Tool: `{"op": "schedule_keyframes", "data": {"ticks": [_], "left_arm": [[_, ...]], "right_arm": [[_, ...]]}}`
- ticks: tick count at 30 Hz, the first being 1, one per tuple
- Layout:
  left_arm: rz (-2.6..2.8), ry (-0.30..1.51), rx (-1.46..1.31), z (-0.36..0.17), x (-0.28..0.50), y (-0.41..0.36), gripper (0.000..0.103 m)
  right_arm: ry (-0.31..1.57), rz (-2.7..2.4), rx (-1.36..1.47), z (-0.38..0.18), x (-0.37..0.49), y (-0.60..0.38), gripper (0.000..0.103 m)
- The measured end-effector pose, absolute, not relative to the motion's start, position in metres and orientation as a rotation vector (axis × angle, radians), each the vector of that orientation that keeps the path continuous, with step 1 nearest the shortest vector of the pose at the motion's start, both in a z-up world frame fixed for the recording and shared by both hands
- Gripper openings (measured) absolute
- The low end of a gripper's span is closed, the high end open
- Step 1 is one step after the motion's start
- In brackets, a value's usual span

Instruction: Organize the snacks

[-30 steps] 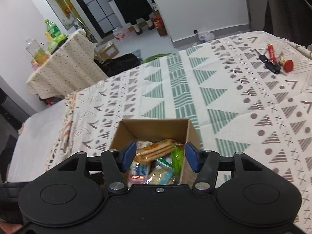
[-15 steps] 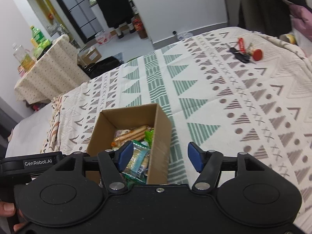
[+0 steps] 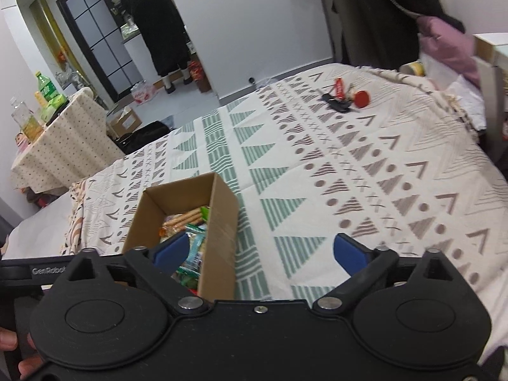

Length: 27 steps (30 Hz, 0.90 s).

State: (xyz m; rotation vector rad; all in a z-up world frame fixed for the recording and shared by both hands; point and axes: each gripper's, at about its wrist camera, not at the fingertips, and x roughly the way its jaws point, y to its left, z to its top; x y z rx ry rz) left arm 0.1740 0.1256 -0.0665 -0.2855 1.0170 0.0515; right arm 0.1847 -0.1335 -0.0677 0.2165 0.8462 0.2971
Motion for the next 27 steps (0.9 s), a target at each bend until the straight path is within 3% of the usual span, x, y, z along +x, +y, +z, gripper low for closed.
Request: {"op": "schedule_keyframes", "data": {"ticks": [7, 27], "left_arm": [[0.05, 0.967, -0.238, -0.055, 0.145, 0.106, 0.103], [0.052, 0.822, -0.144, -0.022, 0.072, 0.075, 0.103]], "right_arm": [[0.828, 0.277, 0.204, -0.064, 0.156, -0.159, 0.103], [0.709, 0.256, 0.162, -0.041, 0.083, -0.201, 0.103]]}}
